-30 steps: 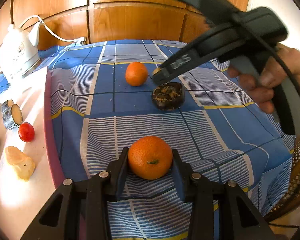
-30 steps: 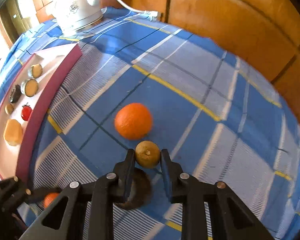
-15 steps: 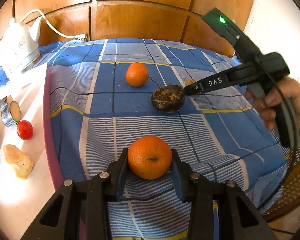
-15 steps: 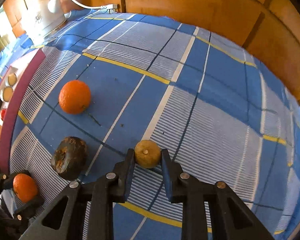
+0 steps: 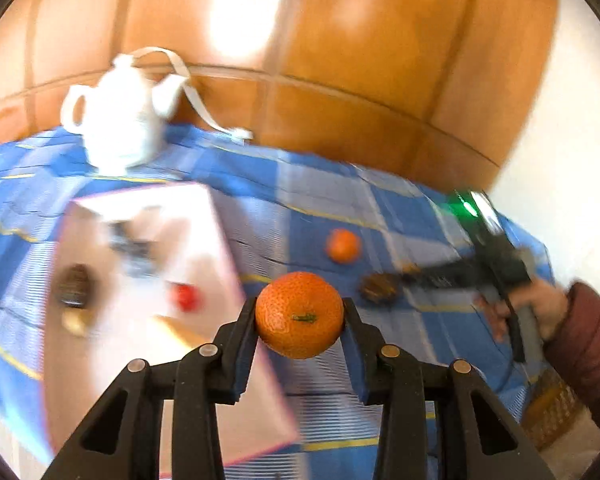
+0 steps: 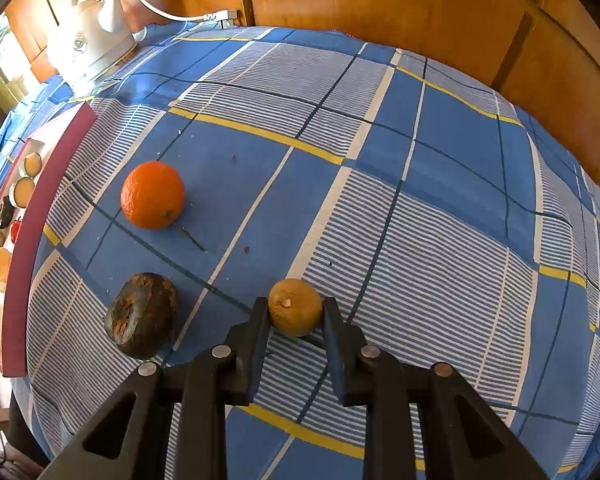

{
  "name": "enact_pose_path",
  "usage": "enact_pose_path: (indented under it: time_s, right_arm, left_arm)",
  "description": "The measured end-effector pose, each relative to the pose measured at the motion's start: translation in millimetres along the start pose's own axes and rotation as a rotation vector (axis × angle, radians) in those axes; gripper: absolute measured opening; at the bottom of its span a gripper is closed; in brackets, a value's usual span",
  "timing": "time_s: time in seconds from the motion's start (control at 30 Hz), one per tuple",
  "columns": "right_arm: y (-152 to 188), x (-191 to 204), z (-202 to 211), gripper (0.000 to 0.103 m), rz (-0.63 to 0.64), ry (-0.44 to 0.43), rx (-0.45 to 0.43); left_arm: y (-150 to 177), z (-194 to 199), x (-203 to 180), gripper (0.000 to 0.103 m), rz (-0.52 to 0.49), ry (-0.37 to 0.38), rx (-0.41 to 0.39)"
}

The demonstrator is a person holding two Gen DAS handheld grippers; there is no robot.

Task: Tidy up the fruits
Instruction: 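Carry the orange toward the tray with the left tool while the right grasps the small yellow-green fruit, then lower the orange into the tray and open the left tool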

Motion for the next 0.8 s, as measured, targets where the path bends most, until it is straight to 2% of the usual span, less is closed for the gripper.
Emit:
enact_pose_path:
  time_s: [0.17,0.27,0.33,0.53,0.8]
  right_arm:
    - [2,5,0,0.027,0.012,0.023,-0.003]
    - [2,8,0,0.027,0.022,0.036,-0.005]
    - [3,10,0,0.027,0.027,0.045,-0.008]
    - [5,16,2,0.027,0.038,0.066,-0.019]
    - [8,19,4,0.027,0.033,0.076,-0.02]
  left_arm:
    - [4,15,79,0.039,0.189,-0.094,-0.013]
    - [15,10,110,0.039,0.284,-0.107,0.012]
    - [21,5,121,0.039,0.314,-0.111,0.03]
    - [16,-16,134,0.04,0.347,-0.109,0.061]
    - [3,-46,145,0.041,0.319,-0.172,0.101]
Point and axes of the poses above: each gripper's, at about its wrist camera, not at the fingertips, and z roughly against the way its jaws point, x to its left, y to its underside, the point moved 8 cm from there along -z, roughly the way its jaws point, and after that the axes turned 11 degrees about x, right-handed, at the moved point
